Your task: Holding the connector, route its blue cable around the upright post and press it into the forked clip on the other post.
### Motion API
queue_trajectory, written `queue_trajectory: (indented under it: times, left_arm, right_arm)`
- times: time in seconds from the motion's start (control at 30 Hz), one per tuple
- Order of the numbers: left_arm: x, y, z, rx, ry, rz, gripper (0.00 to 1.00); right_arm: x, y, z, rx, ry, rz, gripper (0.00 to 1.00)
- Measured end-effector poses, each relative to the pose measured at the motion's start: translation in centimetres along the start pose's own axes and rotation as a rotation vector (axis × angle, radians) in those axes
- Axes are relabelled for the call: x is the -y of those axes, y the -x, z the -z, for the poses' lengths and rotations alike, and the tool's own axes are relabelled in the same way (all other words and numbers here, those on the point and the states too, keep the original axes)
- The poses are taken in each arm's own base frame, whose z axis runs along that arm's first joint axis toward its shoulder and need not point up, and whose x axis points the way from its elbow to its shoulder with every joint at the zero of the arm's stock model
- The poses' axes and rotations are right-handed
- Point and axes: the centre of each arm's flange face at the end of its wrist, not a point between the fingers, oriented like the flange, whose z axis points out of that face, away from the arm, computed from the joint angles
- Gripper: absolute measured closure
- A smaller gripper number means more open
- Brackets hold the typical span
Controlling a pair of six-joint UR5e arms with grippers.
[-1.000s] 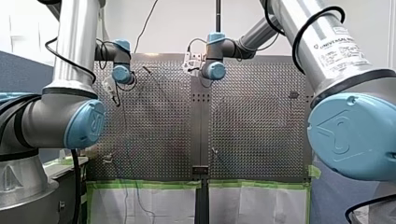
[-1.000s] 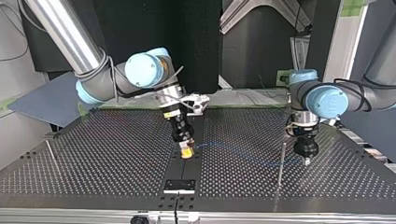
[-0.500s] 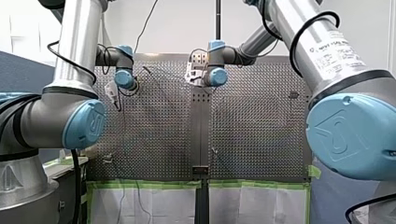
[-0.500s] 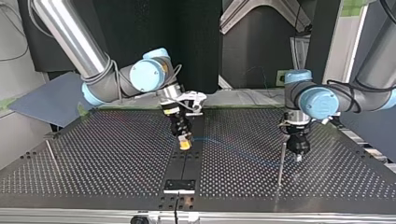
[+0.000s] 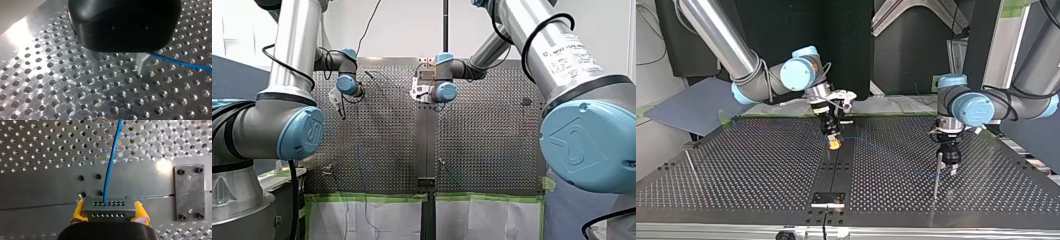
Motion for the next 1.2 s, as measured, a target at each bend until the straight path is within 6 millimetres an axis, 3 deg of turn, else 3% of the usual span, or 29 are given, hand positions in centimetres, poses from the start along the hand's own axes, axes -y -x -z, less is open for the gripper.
queue_trajectory:
  times: [1.0, 1.2]
  left_arm:
    - [0.1, -0.2, 0.2, -0.005, 0.006, 0.032, 0.0]
    - [0.1, -0.2, 0.2, -0.006, 0.007, 0.032, 0.0]
  right_arm:
    - [-2.9, 9.1, 4.8, 0.002, 0.142, -0.021, 1.0]
    - [-3.7, 11.8, 6.1, 0.015, 0.175, -0.017, 1.0]
